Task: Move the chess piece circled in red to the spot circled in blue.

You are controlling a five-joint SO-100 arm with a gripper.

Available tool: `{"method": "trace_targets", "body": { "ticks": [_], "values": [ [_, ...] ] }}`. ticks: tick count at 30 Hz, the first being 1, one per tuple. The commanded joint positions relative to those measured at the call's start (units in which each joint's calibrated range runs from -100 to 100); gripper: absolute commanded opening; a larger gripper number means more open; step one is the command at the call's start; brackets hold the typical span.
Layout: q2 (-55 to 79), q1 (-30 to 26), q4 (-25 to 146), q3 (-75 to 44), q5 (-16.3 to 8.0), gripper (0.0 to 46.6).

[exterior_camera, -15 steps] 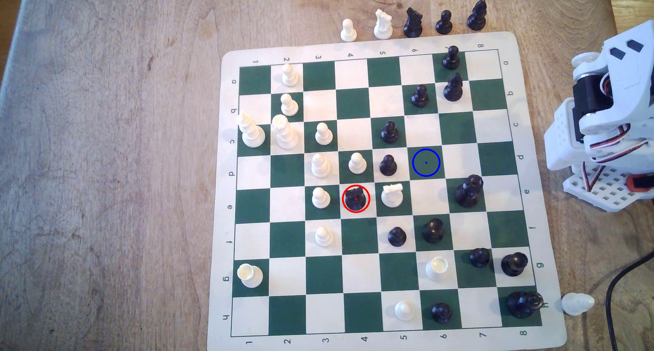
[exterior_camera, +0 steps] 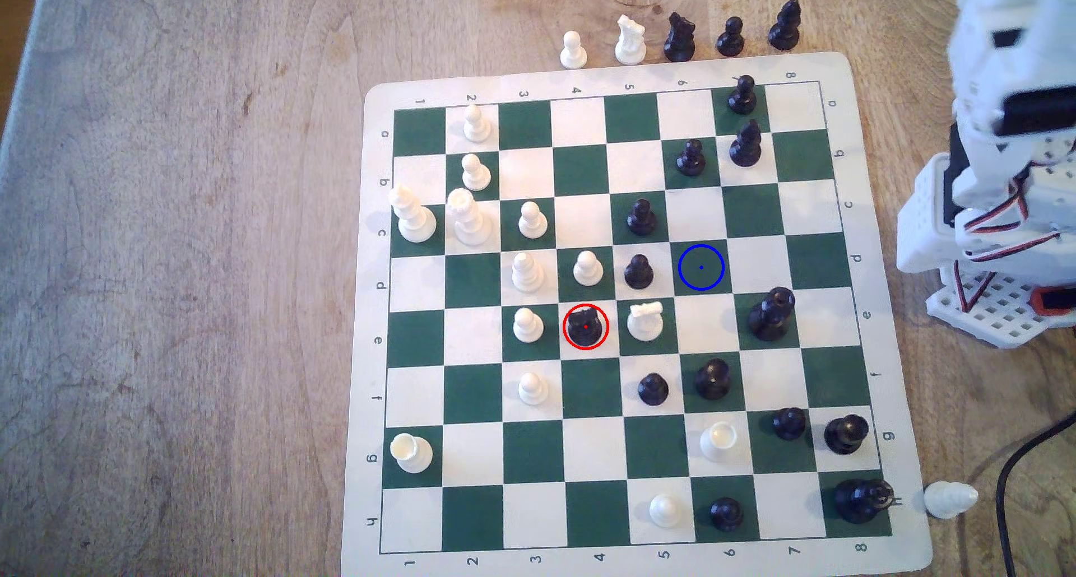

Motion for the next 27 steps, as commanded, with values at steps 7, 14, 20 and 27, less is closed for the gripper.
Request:
{"method": "trace_targets", "body": {
  "ticks": [7, 14, 20, 27],
  "values": [
    [-0.1, -0.4, 30.2, -4.6, -0.1, 0.2],
    [0.0, -1.6, 61.6, -12.4, 2.0, 0.2],
    [1.4, -6.6, 87.5, -20.3, 4.8, 0.2],
    [9.9, -14.8, 97.1, -23.7, 4.7, 0.3]
  ]
}}
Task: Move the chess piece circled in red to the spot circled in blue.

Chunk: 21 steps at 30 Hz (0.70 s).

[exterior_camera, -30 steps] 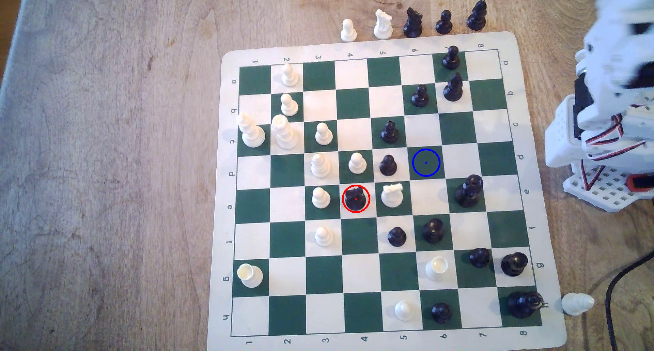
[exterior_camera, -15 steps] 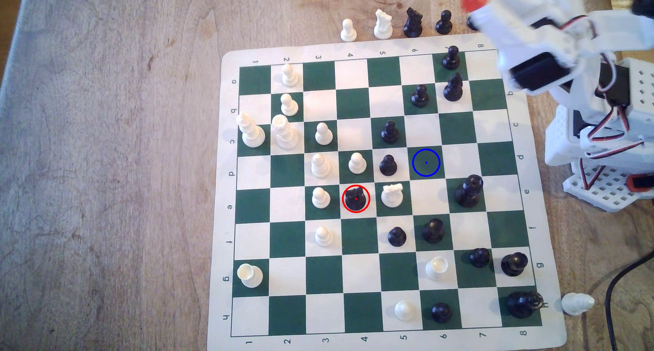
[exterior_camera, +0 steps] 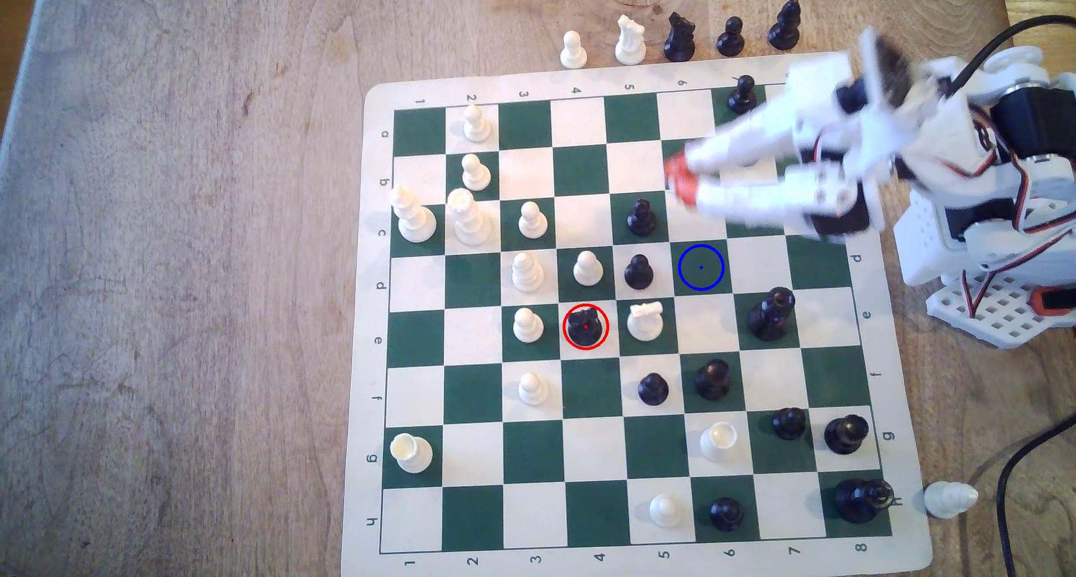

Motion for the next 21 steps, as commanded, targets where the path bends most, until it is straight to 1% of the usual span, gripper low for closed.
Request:
{"method": "trace_targets", "body": {
  "ticks": [1, 3, 6, 8, 11, 13, 17, 20, 21],
  "values": [
    [8.0, -3.1, 4.5, -8.1, -0.7, 0.3],
    [14.8, -3.2, 5.4, -10.7, -1.0, 0.3],
    [21.1, -3.8, 5.2, -14.2, -1.3, 1.7],
    [25.8, -4.5, 4.7, -17.1, -1.4, 3.4],
    [30.3, -4.9, 3.5, -18.7, -1.3, 6.2],
    [35.2, -5.0, 2.1, -19.6, -1.7, 8.0],
    [41.8, -4.7, -3.2, -20.2, -1.7, 8.3],
    [45.2, -4.4, -4.2, -21.9, -1.7, 8.5],
    [47.1, -3.9, -5.7, -22.5, -1.9, 9.6]
  ]
}}
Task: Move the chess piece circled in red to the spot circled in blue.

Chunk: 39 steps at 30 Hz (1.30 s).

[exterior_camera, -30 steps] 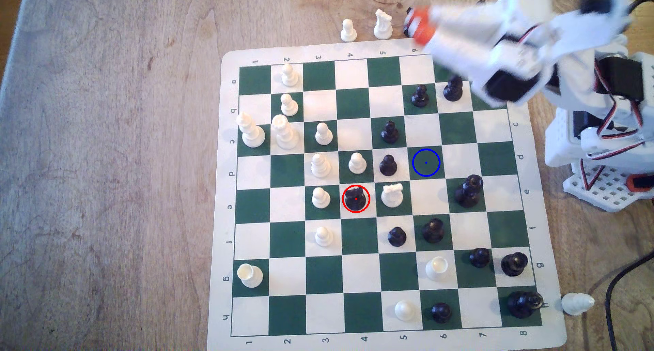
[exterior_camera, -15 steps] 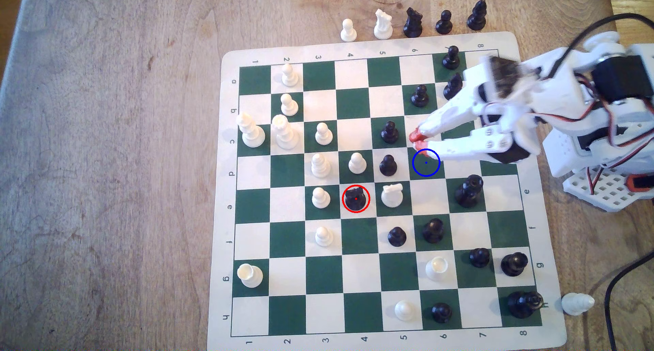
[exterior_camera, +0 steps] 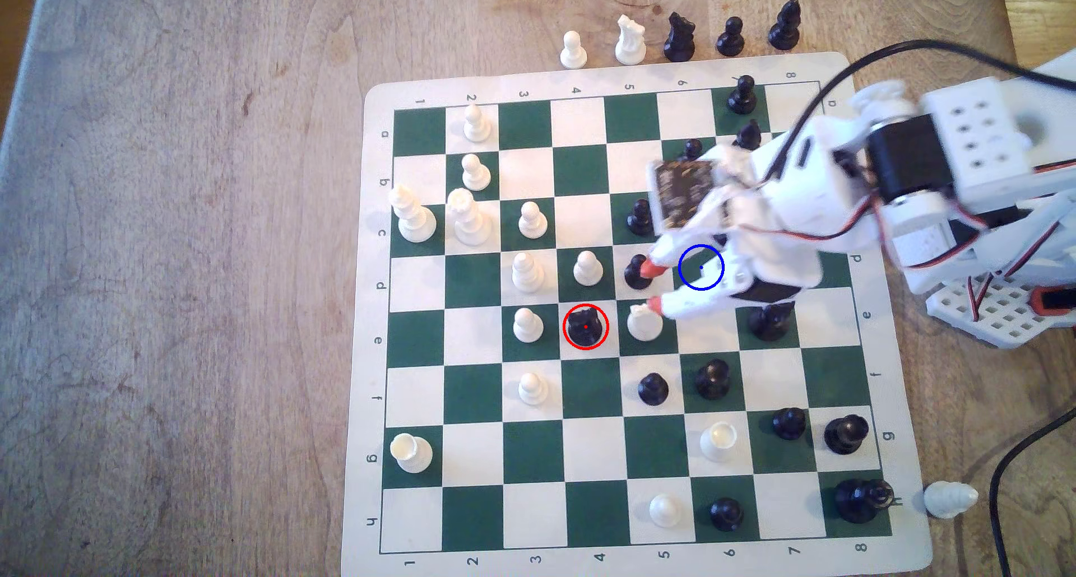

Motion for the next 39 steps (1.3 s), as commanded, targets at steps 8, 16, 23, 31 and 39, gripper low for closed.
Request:
{"method": "trace_targets", "body": {
  "ticks": [8, 16, 23, 31, 39],
  "values": [
    [11.4, 1.6, -8.9, -9.4, 1.6, 9.7],
    [19.3, 1.5, -10.5, -13.6, 2.2, 13.2],
    [23.5, 2.0, -10.7, -16.1, 3.6, 12.0],
    [28.9, 2.1, -10.6, -19.8, 4.2, 10.8],
    [32.5, 0.9, -10.6, -21.9, 4.1, 10.7]
  ]
}}
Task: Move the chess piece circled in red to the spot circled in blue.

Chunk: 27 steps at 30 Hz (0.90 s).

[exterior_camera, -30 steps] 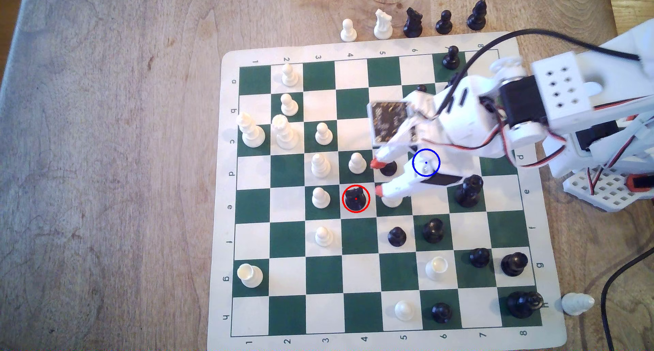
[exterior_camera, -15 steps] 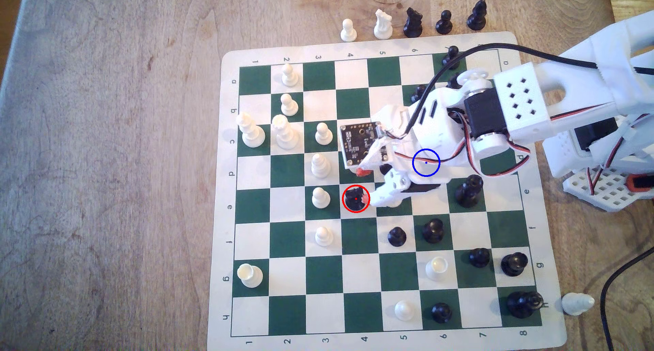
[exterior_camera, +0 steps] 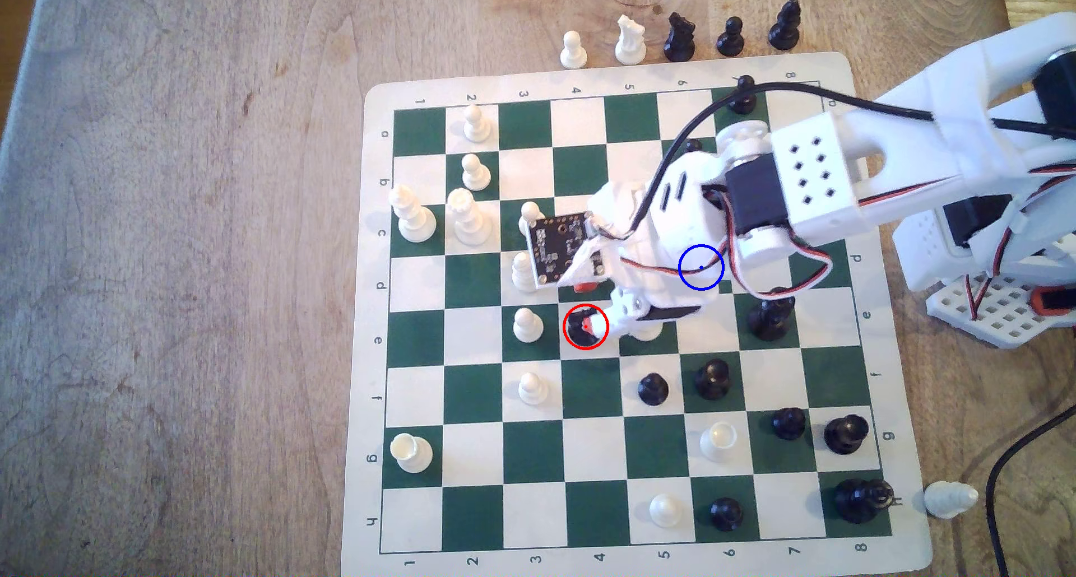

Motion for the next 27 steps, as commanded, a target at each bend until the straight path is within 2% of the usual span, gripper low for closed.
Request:
{"method": "trace_targets", "body": {
  "ticks": [1, 19, 24, 27],
  "values": [
    [0.5, -0.6, -0.8, -6.1, -0.1, 10.7],
    [6.5, -2.2, 4.9, -14.4, -0.6, 10.0],
    [7.3, -2.3, 5.5, -15.0, -0.5, 5.6],
    [7.5, -2.2, 6.1, -15.1, -0.3, 0.3]
  ]
}}
